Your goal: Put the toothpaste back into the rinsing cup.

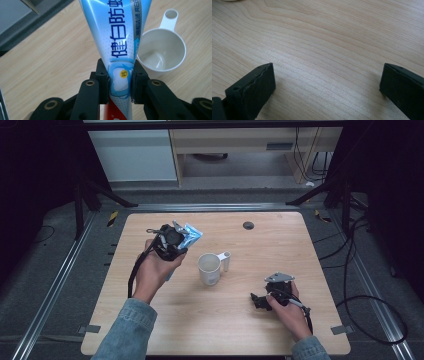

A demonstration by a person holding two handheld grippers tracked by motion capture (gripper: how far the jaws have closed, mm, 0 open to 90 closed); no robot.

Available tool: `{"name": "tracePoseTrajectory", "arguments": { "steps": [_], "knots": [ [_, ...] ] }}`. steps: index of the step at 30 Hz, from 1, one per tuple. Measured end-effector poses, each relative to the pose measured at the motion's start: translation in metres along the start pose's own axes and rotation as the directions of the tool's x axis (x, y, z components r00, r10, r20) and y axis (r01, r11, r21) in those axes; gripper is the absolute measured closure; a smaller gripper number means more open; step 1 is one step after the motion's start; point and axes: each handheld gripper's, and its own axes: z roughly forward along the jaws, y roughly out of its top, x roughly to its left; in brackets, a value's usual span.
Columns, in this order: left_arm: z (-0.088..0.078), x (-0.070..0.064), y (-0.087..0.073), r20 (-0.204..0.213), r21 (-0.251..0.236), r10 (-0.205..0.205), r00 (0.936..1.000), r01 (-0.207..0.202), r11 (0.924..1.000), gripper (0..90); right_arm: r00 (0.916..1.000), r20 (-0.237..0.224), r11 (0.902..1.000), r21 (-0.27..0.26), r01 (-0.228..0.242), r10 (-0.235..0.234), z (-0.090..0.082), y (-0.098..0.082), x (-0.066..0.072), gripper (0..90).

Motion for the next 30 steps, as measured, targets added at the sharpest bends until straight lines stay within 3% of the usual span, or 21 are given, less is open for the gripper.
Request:
{"name": "tracePoseTrajectory", "arguments": {
  "steps": [8,16,25,30],
  "knots": [
    [-0.004,-0.003,0.006,-0.011,-0.096,-0.009,0.9999,0.008,0.9953,72.5,1.0000,0.000,1.0000,0.000,0.000,0.000,0.000,0.000,0.000,0.4],
    [-0.007,-0.005,0.012,-0.042,-0.189,-0.026,0.9988,0.018,0.9817,72.6,1.0000,-0.005,1.0000,0.001,0.004,-0.004,0.000,0.000,-0.001,0.3],
    [-0.013,-0.009,0.018,-0.064,-0.302,-0.039,0.9972,0.018,0.9532,72.5,1.0000,-0.005,1.0000,0.000,0.006,-0.006,0.001,0.000,-0.001,0.3],
    [-0.014,-0.009,0.017,-0.057,-0.348,-0.052,0.9971,0.029,0.9369,72.6,1.0000,-0.006,1.0000,0.000,0.006,-0.006,0.001,0.001,-0.001,0.3]
  ]
}}
